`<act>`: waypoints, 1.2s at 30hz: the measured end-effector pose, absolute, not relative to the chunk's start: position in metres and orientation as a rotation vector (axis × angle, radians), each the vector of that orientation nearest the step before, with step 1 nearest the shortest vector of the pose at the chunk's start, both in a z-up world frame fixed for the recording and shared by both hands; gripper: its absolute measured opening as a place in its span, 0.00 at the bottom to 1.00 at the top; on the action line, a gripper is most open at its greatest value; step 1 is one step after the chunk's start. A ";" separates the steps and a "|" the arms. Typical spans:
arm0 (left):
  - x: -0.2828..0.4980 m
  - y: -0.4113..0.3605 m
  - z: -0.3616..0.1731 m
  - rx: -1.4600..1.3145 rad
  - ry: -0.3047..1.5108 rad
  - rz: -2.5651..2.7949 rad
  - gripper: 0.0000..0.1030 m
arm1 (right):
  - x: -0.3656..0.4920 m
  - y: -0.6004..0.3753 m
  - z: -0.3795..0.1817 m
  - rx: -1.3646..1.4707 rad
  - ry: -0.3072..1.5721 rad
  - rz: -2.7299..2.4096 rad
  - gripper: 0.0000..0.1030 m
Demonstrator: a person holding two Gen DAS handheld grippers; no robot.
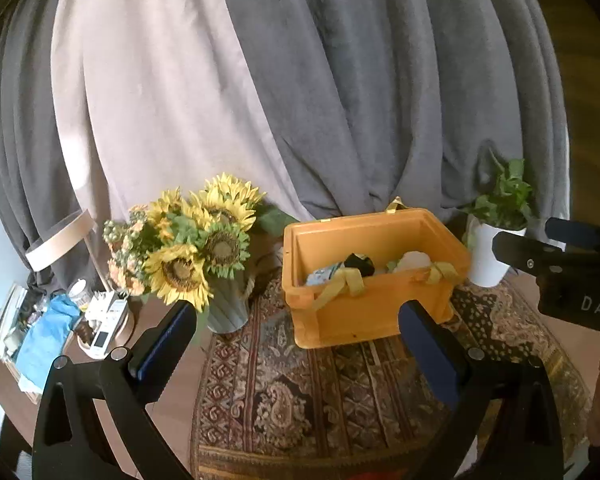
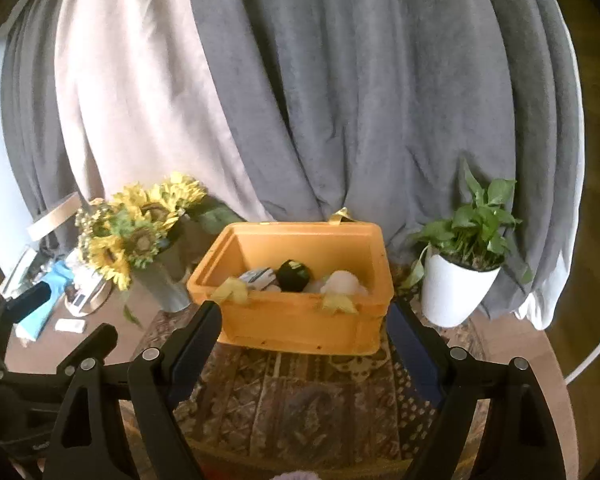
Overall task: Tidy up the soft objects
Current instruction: 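Withdraw both tools from the crate toward the red and lavender toys, then grasp the lavender fluffy wristband with the right tool while the left tool grasps the red pompom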
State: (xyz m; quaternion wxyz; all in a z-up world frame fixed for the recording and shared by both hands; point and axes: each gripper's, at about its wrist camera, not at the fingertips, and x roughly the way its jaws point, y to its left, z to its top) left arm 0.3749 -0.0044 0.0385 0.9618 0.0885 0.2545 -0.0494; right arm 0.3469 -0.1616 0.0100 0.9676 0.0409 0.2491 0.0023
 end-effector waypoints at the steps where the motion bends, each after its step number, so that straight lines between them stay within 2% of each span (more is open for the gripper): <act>1: 0.368 -0.002 0.038 0.175 0.513 -0.106 1.00 | 0.341 -0.159 0.009 0.084 0.497 0.006 0.83; 8: 0.334 0.006 0.028 0.164 0.495 -0.125 1.00 | 0.306 -0.147 -0.004 0.064 0.466 0.009 0.83; 10: 0.326 0.006 0.024 0.169 0.500 -0.133 1.00 | 0.300 -0.147 -0.007 0.064 0.466 0.015 0.90; 14: 0.312 0.006 0.015 0.160 0.514 -0.136 1.00 | 0.288 -0.149 -0.015 0.069 0.458 0.042 0.93; 31: 0.241 -0.012 -0.043 0.196 0.583 -0.089 1.00 | 0.249 -0.151 -0.080 0.026 0.582 0.187 0.93; 36: 0.230 -0.012 -0.064 0.213 0.619 -0.093 1.00 | 0.250 -0.146 -0.108 0.011 0.668 0.204 0.93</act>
